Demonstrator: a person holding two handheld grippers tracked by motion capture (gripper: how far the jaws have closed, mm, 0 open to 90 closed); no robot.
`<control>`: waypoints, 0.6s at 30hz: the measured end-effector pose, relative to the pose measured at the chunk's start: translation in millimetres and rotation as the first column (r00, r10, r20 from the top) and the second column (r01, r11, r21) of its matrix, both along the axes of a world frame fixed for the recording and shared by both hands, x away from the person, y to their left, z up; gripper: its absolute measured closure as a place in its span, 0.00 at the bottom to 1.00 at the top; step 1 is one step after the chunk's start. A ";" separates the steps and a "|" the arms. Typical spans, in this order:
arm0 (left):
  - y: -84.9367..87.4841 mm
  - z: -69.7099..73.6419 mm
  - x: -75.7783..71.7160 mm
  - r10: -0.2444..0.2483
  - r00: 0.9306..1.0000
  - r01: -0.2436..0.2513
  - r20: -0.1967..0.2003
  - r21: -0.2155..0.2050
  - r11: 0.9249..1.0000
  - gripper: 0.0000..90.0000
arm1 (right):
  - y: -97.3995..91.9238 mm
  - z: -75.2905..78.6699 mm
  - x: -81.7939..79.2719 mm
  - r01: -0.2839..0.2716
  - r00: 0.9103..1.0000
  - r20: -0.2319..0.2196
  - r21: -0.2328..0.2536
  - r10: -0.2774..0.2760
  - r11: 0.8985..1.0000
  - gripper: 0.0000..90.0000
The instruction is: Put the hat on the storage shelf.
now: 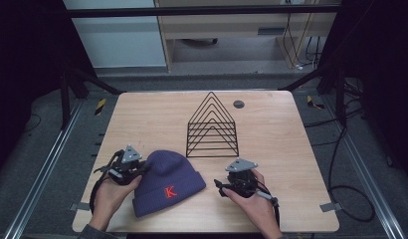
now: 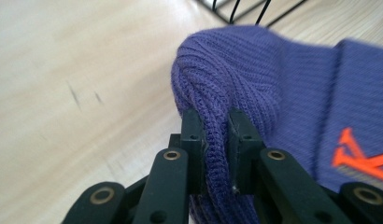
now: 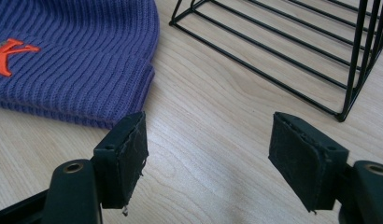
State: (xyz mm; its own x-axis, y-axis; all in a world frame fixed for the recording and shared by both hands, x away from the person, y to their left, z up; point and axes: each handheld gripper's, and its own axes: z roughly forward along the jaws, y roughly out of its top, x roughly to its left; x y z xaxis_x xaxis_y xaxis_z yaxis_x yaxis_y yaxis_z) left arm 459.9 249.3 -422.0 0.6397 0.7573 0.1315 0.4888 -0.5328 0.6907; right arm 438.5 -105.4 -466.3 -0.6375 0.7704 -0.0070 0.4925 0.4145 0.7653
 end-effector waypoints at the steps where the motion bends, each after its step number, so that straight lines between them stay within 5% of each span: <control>1: -1.7 6.1 -2.2 -0.010 1.000 0.010 0.015 0.008 1.000 0.87 | 0.0 1.0 -0.2 -0.002 1.000 0.002 0.001 0.002 1.000 0.31; 6: -10.5 38.7 -12.9 -0.057 0.991 0.053 0.121 0.042 0.998 0.87 | 2.1 7.5 -1.3 -0.015 1.000 0.023 0.018 0.015 1.000 0.30; 18: -11.1 104.4 -25.5 -0.175 0.956 0.181 0.234 -0.005 0.983 0.87 | 16.0 25.7 -5.8 -0.062 0.996 0.071 0.044 0.058 0.997 0.25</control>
